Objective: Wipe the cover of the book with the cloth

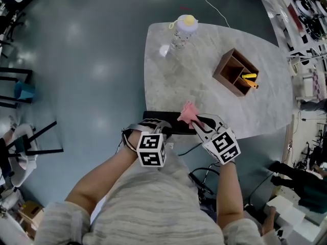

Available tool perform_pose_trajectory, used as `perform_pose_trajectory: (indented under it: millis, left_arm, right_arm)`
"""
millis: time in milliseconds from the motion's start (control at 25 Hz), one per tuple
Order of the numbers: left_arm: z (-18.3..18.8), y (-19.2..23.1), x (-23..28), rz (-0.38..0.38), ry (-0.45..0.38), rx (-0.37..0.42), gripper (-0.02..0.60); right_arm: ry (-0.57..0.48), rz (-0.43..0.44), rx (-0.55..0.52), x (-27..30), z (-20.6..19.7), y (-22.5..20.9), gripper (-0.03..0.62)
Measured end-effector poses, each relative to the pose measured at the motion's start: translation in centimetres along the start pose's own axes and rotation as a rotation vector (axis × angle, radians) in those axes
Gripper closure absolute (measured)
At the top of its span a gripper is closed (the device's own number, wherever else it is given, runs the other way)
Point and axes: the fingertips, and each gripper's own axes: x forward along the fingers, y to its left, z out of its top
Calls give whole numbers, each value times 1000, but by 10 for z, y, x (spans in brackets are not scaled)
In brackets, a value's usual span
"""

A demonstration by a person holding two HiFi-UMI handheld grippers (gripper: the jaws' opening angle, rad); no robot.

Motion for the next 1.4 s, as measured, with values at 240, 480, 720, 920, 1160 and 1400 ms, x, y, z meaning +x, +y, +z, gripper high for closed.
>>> perform_pose_trajectory:
  millis: [240, 480, 720, 920, 1160, 1400]
  left_arm:
    - [-2, -12, 9, 99, 28, 21, 495]
    - [-3, -17, 11, 112, 35, 7, 495]
    - [-5, -18, 13, 95, 27, -19, 492]
    - [-5, -23, 15, 97, 34, -24, 492]
    - [-5, -22, 14, 108, 29, -26, 492]
    - [-6, -23, 16, 109, 28, -21, 492]
  right_arm:
    - [47, 221, -31, 6, -24, 17, 537]
    - [176, 539, -112, 29, -33, 52, 537]
    - [208, 636, -99, 52, -42, 53, 537]
    - [249, 598, -70, 78, -60, 31, 537]
    - [288, 483, -50, 107, -75, -2, 537]
    - [333, 411, -60, 116, -76, -5, 537]
